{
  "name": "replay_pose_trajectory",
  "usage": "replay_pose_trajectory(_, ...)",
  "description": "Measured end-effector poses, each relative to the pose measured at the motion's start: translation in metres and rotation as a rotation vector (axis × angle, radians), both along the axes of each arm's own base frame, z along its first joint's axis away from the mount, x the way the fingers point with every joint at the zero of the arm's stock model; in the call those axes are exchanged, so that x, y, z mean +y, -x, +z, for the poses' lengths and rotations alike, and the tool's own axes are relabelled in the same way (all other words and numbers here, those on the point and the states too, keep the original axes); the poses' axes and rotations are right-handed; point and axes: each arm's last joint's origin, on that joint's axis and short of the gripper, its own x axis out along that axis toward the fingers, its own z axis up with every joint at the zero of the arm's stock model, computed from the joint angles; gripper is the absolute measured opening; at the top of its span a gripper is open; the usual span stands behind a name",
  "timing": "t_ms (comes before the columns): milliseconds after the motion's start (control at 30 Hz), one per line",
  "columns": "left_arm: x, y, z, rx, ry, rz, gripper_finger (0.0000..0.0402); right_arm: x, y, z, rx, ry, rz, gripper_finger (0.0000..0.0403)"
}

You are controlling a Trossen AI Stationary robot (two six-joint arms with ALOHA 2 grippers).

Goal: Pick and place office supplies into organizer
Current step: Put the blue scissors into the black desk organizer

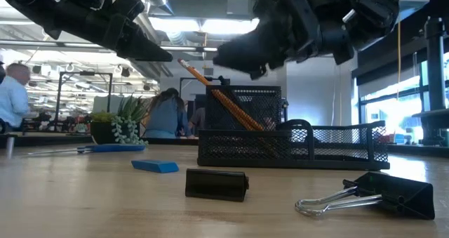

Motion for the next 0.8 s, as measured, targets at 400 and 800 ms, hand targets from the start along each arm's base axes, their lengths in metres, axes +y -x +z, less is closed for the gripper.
replay_pose_trajectory(400, -0.001, 0.001, -0.003, 0.021, 0.044, 0.005, 0.0155, -0.010, 0.037, 0.054, 0.071, -0.014, -0.033, 0.0264)
replay_pose_trajectory(800, -0.005, 0.006, -0.010, 0.273, 0.149, 0.222, 0.0148, -0.021, 0.054, 0.064, 0.144, -0.020, -0.075, 0.0265)
